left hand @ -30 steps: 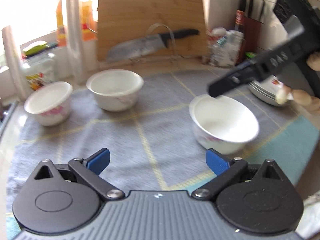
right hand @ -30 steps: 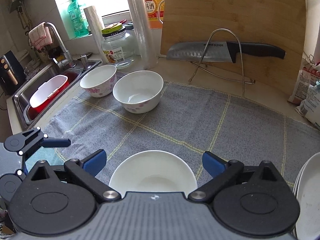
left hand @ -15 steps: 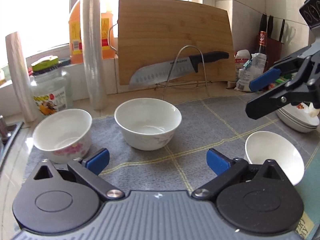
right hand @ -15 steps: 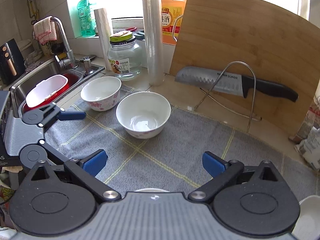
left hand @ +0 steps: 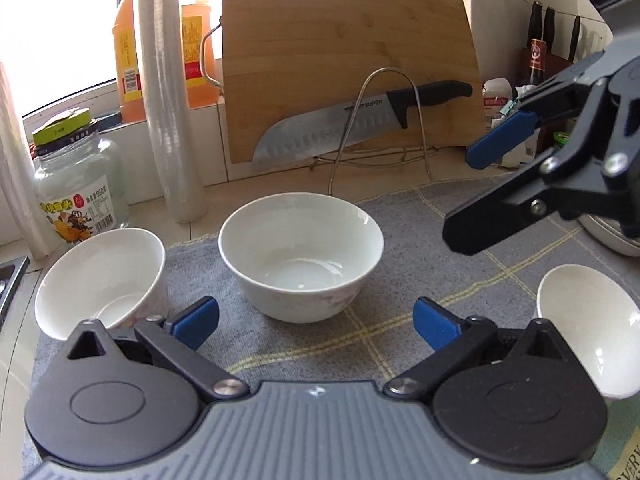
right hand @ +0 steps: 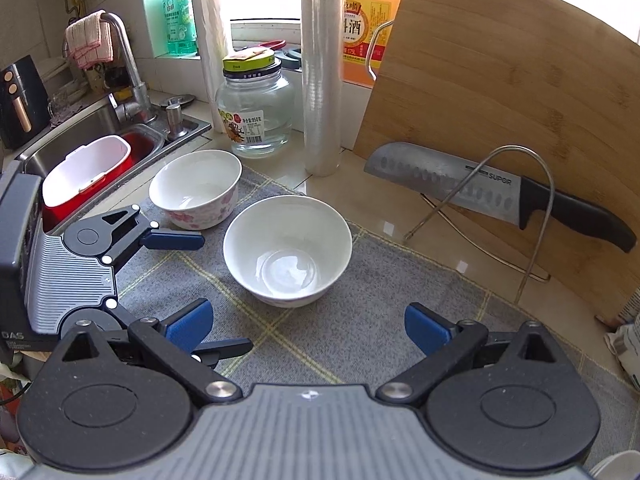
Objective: Organize plates and bowls
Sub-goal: 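Move the right tool to another white bowl and grip its rim, then carry the second white bowl with the right tool toward the first bowl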
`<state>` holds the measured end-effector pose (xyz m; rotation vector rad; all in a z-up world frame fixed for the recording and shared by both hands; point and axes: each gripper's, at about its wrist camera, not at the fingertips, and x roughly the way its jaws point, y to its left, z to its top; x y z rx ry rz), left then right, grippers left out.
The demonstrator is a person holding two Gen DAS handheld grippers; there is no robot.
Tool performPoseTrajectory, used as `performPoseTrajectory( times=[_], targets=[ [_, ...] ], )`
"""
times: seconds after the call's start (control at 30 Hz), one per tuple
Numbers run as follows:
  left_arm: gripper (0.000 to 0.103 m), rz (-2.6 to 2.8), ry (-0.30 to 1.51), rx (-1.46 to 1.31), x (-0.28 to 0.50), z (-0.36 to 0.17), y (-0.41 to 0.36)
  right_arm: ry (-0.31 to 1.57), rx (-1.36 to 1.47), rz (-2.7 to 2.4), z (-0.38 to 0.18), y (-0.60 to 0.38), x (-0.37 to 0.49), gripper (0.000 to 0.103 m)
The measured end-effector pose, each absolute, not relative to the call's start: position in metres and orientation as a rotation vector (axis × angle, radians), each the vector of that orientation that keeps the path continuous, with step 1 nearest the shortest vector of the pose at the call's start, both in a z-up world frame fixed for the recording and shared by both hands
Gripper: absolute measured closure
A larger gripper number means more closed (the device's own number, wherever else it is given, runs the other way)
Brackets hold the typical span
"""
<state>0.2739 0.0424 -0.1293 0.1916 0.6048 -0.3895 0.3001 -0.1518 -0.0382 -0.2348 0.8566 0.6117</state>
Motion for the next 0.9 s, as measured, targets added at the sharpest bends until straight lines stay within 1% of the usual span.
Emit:
performPoseTrajectory(
  times=[0.5, 0.7, 0.9],
  targets=[
    [0.001, -0.343, 0.595, 0.237, 0.299, -0.141, 0.035, 0.918, -0.225, 0.662, -0.061, -0.13, 0.345, 0.001],
    [0.001, -0.353, 0.601, 0.222, 0.303, -0.143, 0.036, 0.931, -0.202, 0.675, -0.067, -0.124, 0.362, 0.004],
    [0.003, -0.354, 0.6, 0.228, 0.307, -0.142, 0.035, 0.943, -0.185, 0.689, -0.075, -0.12, 0.378, 0.013]
  ],
)
